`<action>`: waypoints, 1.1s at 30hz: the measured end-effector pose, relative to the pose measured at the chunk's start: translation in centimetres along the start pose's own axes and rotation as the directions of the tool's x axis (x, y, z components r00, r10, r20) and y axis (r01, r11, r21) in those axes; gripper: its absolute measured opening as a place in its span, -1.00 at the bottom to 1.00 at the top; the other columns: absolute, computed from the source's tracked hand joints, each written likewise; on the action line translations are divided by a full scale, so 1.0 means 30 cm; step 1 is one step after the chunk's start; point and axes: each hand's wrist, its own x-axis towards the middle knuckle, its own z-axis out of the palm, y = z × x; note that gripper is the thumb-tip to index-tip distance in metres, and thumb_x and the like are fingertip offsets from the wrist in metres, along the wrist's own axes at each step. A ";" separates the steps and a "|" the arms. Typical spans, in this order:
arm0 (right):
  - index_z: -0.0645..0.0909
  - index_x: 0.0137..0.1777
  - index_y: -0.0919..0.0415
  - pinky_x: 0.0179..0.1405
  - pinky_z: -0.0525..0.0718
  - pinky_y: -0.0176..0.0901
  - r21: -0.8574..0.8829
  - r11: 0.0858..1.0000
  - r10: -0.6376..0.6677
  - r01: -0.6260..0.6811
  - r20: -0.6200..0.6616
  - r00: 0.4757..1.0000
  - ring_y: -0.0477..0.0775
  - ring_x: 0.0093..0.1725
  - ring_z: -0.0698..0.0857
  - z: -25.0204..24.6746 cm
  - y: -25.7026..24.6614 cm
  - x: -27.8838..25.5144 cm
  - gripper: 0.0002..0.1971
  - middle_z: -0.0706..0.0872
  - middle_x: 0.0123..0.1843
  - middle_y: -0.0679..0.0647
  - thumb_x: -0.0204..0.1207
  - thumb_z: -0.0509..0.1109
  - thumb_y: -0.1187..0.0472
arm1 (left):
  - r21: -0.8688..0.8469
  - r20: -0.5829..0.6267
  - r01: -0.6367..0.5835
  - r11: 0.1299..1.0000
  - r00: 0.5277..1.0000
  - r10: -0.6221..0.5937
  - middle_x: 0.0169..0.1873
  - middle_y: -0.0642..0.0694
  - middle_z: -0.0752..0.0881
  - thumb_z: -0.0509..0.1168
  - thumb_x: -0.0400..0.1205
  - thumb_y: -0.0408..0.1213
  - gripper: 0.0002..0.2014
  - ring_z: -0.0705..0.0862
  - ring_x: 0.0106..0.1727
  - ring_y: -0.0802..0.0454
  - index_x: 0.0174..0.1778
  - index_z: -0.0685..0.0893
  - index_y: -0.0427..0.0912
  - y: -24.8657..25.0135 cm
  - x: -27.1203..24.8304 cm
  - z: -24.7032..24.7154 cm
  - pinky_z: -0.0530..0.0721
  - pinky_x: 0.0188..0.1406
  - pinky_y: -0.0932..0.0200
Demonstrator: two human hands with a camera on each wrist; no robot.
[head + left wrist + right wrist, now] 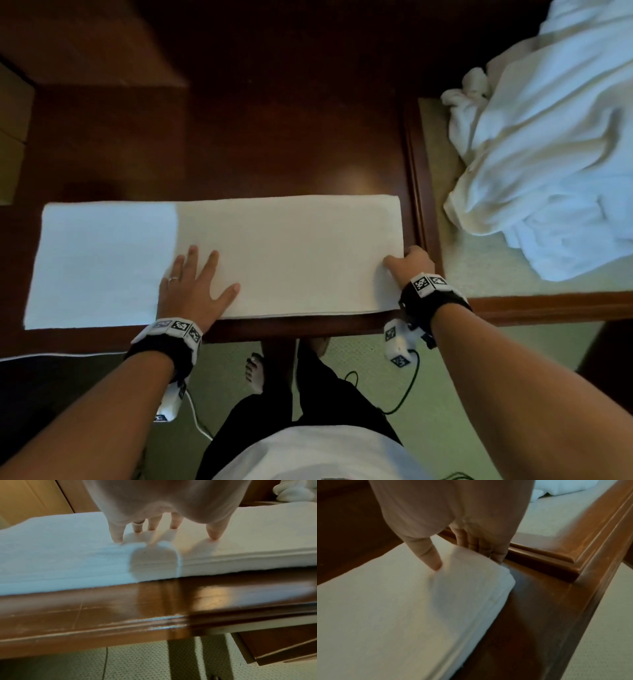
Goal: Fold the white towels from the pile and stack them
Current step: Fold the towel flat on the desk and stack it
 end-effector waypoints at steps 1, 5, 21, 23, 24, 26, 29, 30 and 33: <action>0.62 0.20 0.30 -0.07 0.56 -0.08 0.014 1.000 -0.006 0.006 0.031 1.000 0.24 -0.05 0.64 -0.001 0.000 0.006 -0.65 0.68 0.02 0.19 0.49 0.45 0.11 | -0.005 -0.001 0.001 1.000 1.000 -0.001 0.77 -0.08 -0.15 0.01 0.61 0.45 -0.16 -0.04 0.77 -0.21 0.77 0.00 0.17 0.001 -0.002 -0.002 0.12 0.70 -0.24; 0.69 0.09 0.26 -0.16 0.56 -0.13 -0.028 0.992 -0.126 0.127 0.031 0.992 0.19 -0.14 0.67 -0.033 -0.052 0.018 -0.70 0.77 -0.01 0.18 0.45 0.48 0.09 | -0.062 0.009 -0.009 0.998 1.000 0.009 0.78 -0.07 -0.12 -0.13 0.60 0.45 -0.18 -0.03 0.77 -0.19 0.76 0.05 0.15 0.005 -0.012 -0.026 0.12 0.71 -0.20; 0.35 -0.12 0.12 -0.28 0.37 -0.05 -0.377 0.710 -0.704 0.595 -0.401 0.586 0.23 -0.26 0.51 -0.364 -0.522 -0.071 -0.78 0.50 -0.27 0.09 0.48 0.37 0.10 | 0.076 -0.070 -0.271 0.960 0.959 0.276 0.24 -0.30 0.74 0.13 0.46 0.11 -0.44 0.76 0.14 -0.32 0.07 0.83 -0.20 0.057 0.025 -0.110 0.77 -0.09 -0.28; 0.38 -0.12 0.12 -0.32 0.39 -0.07 -0.410 0.642 -0.766 0.648 -0.295 0.571 0.21 -0.33 0.52 -0.265 -0.530 -0.167 -0.76 0.47 -0.34 -0.01 0.47 0.40 0.08 | 0.075 -0.101 -0.285 0.956 0.951 0.292 0.21 -0.27 0.76 0.08 0.46 0.12 -0.42 0.76 0.13 -0.29 0.06 0.84 -0.18 0.040 0.039 -0.121 0.76 -0.04 -0.27; 0.43 -0.07 0.14 -0.31 0.41 -0.06 -0.434 0.608 -0.787 0.665 -0.217 0.578 0.22 -0.32 0.54 -0.201 -0.528 -0.214 -0.77 0.51 -0.30 -0.01 0.48 0.41 0.06 | 0.079 -0.108 -0.279 0.957 0.952 0.287 0.19 -0.25 0.76 0.07 0.45 0.12 -0.42 0.75 0.14 -0.29 0.03 0.84 -0.18 0.023 0.045 -0.132 0.74 -0.01 -0.26; 0.49 0.03 0.19 -0.30 0.46 -0.02 -0.469 0.501 -0.838 0.728 -0.054 0.543 0.29 -0.25 0.63 -0.053 -0.517 -0.310 -0.74 0.64 -0.14 0.12 0.50 0.42 0.06 | 0.107 -0.117 -0.242 0.965 0.960 0.253 0.13 -0.25 0.76 0.15 0.45 0.07 -0.51 0.73 0.12 -0.30 -0.04 0.84 -0.18 -0.020 0.049 -0.171 0.71 -0.04 -0.23; 0.53 0.14 0.22 -0.36 0.40 0.01 -0.482 0.333 -0.884 0.810 0.139 0.447 0.41 -0.17 0.71 0.197 -0.493 -0.430 -0.71 0.69 0.02 0.21 0.51 0.40 0.08 | 0.162 -0.141 -0.143 0.976 0.976 0.166 0.06 -0.29 0.73 0.41 0.47 -0.11 -0.71 0.68 0.12 -0.35 -0.01 0.82 -0.21 -0.119 0.035 -0.234 0.64 -0.05 -0.19; 0.53 0.21 0.21 -0.34 0.37 0.02 -0.497 0.311 -0.867 0.810 0.202 0.456 0.40 -0.12 0.72 0.282 -0.480 -0.453 -0.69 0.69 0.06 0.22 0.53 0.38 0.10 | 0.178 -0.144 -0.111 0.978 0.980 0.138 0.08 -0.28 0.72 0.45 0.48 -0.14 -0.72 0.67 0.15 -0.34 0.03 0.81 -0.20 -0.158 0.028 -0.250 0.62 -0.02 -0.18; 0.61 0.10 0.17 -0.45 0.39 -0.01 -0.563 0.245 -0.794 0.789 0.351 0.497 0.35 -0.20 0.73 0.466 -0.435 -0.507 -0.68 0.70 -0.07 0.20 0.35 0.52 0.18 | 0.233 -0.166 -0.110 0.966 0.974 0.151 0.15 -0.25 0.71 0.49 0.47 -0.14 -0.68 0.65 0.22 -0.32 0.11 0.78 -0.17 -0.258 0.015 -0.285 0.60 0.02 -0.18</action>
